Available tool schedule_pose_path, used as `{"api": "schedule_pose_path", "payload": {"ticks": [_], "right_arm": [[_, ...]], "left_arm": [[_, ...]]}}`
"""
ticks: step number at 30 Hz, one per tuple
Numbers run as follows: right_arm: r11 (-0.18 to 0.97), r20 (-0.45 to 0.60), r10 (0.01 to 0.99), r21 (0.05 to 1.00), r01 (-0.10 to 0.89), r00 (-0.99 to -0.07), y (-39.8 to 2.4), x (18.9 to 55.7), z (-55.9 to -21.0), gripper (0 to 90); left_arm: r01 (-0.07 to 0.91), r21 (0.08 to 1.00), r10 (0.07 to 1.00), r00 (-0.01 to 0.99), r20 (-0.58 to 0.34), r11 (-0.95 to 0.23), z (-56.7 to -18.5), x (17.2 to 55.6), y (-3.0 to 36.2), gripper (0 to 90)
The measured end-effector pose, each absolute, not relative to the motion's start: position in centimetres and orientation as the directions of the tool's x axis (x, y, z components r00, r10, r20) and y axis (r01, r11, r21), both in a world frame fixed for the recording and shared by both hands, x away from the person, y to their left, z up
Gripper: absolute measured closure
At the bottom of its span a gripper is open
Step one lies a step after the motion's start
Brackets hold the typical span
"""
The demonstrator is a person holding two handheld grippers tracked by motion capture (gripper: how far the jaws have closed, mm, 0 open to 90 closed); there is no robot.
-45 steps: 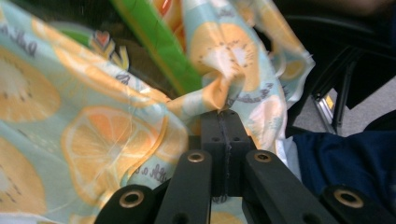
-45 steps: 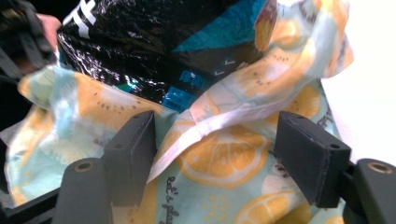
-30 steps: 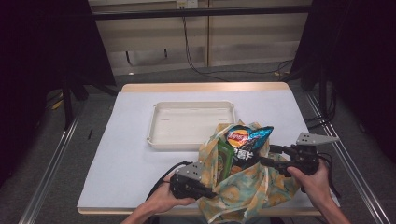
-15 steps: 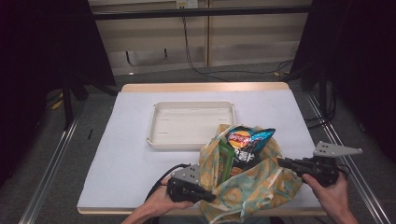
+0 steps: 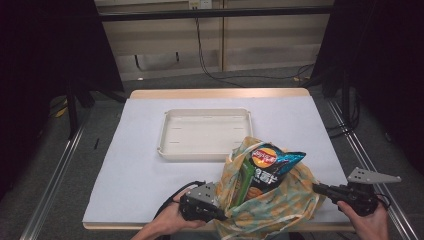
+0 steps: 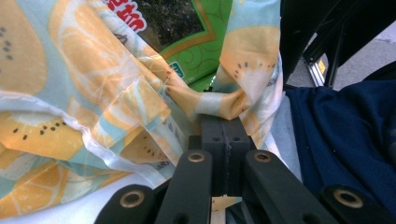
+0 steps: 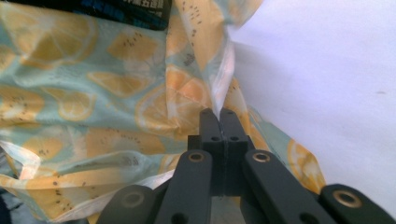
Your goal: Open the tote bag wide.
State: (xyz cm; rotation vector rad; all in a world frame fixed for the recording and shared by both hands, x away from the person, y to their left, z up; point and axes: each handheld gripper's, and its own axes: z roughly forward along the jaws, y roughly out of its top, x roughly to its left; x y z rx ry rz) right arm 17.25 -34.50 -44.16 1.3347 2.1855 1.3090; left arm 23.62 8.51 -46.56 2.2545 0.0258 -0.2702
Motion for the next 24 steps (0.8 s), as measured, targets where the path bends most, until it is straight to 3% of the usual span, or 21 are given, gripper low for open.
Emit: {"api": "schedule_pose_path", "payload": {"ticks": [5,8,13,17,24], "right_arm": [[0.200,0.190,0.800,0.810,0.552,-0.569,-34.4,16.9,-44.2,90.0],[0.200,0.193,0.777,0.827,0.526,-0.599,-34.0,17.4,-44.0,89.1],[0.155,0.204,0.761,0.865,0.477,-0.616,-33.6,18.4,-42.7,68.5],[0.147,0.190,0.766,0.878,0.455,-0.614,-33.1,19.0,-41.7,59.4],[0.149,0.168,0.757,0.897,0.416,-0.632,-32.4,20.2,-40.4,53.2]], "left_arm": [[0.130,0.785,-0.064,0.975,-0.212,-0.606,-46.4,23.9,8.6,89.2],[0.162,0.800,-0.036,0.974,-0.223,-0.577,-45.9,24.2,8.9,80.3],[0.182,0.831,-0.001,0.977,-0.215,-0.525,-44.7,24.2,9.5,67.8],[0.196,0.862,0.021,0.977,-0.211,-0.468,-43.6,24.6,10.1,64.1],[0.214,0.901,0.076,0.977,-0.201,-0.376,-41.9,25.5,11.1,61.8]]}}
